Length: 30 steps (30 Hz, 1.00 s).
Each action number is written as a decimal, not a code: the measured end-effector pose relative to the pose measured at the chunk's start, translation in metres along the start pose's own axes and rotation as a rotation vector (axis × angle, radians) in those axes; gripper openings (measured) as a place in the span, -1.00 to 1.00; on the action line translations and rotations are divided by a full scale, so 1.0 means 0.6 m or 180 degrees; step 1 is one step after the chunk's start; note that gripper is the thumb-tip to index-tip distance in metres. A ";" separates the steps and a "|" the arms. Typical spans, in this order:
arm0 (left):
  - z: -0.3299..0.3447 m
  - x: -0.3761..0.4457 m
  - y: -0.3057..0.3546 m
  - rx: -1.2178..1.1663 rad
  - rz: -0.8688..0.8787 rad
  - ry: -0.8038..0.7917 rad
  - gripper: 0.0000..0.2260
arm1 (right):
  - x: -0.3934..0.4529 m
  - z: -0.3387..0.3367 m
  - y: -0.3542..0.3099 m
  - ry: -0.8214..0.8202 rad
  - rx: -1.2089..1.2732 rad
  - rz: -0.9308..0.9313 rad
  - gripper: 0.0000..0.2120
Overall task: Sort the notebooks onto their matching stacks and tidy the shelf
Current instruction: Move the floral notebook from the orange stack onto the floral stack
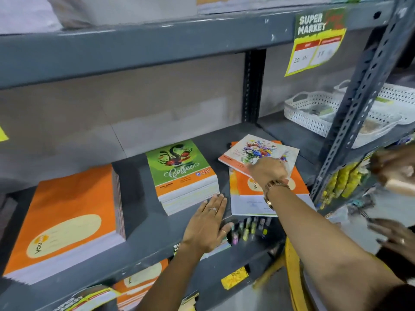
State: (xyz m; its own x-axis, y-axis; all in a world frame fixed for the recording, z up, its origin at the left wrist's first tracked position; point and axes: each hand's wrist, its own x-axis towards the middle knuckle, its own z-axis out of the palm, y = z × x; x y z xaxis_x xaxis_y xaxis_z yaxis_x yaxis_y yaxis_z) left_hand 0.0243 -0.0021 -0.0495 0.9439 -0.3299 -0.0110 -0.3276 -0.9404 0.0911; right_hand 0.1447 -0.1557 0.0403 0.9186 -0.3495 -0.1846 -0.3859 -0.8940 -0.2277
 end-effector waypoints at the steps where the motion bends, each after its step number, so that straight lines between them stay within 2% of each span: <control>1: -0.001 -0.001 0.001 0.0004 -0.0009 -0.0012 -0.40 | 0.009 -0.002 -0.003 -0.0048 0.0038 0.0091 -0.56; 3: 0.000 -0.002 0.002 -0.0014 -0.0020 -0.0047 -0.39 | 0.027 -0.005 -0.005 -0.0276 0.0231 0.0079 -0.62; 5: 0.002 -0.002 0.001 -0.0044 -0.0039 -0.0041 -0.38 | 0.039 -0.010 -0.007 -0.0656 0.0425 -0.0155 -0.58; 9: 0.006 -0.001 -0.001 -0.0032 -0.0027 -0.0003 -0.36 | 0.063 -0.010 -0.005 -0.0830 0.0128 -0.0119 -0.47; 11: 0.007 -0.001 -0.001 -0.0036 -0.0012 -0.0005 -0.37 | 0.073 -0.007 -0.004 -0.0957 0.0716 -0.0176 -0.55; 13: 0.007 -0.001 -0.002 -0.0032 -0.0003 -0.0021 -0.38 | 0.068 -0.004 -0.005 -0.0819 0.1404 -0.0125 -0.65; 17: 0.005 -0.012 -0.007 -0.0008 -0.0019 -0.0069 -0.41 | 0.044 -0.011 -0.024 -0.0004 0.2644 0.0101 -0.84; 20: 0.004 -0.036 -0.017 -0.0027 -0.0126 -0.0111 -0.42 | 0.024 -0.041 -0.038 0.0272 0.2637 0.0053 -0.64; 23: 0.004 -0.062 -0.034 0.0042 -0.0184 -0.0154 -0.42 | 0.006 -0.069 -0.053 0.0562 0.2484 0.0048 -0.64; 27: -0.003 -0.103 -0.057 0.0084 -0.0277 -0.0172 -0.43 | -0.035 -0.099 -0.081 0.0976 0.2588 -0.0424 -0.63; 30: -0.008 -0.131 -0.072 0.0050 -0.0353 -0.0161 -0.44 | -0.053 -0.107 -0.106 0.0755 0.3016 -0.0732 -0.63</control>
State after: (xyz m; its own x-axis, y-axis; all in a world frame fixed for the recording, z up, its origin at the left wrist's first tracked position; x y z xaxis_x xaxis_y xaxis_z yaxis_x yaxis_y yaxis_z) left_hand -0.0354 0.0645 -0.0476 0.9713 -0.2272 -0.0703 -0.2223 -0.9724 0.0709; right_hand 0.1454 -0.1054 0.1219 0.9329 -0.3354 0.1314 -0.0109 -0.3909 -0.9204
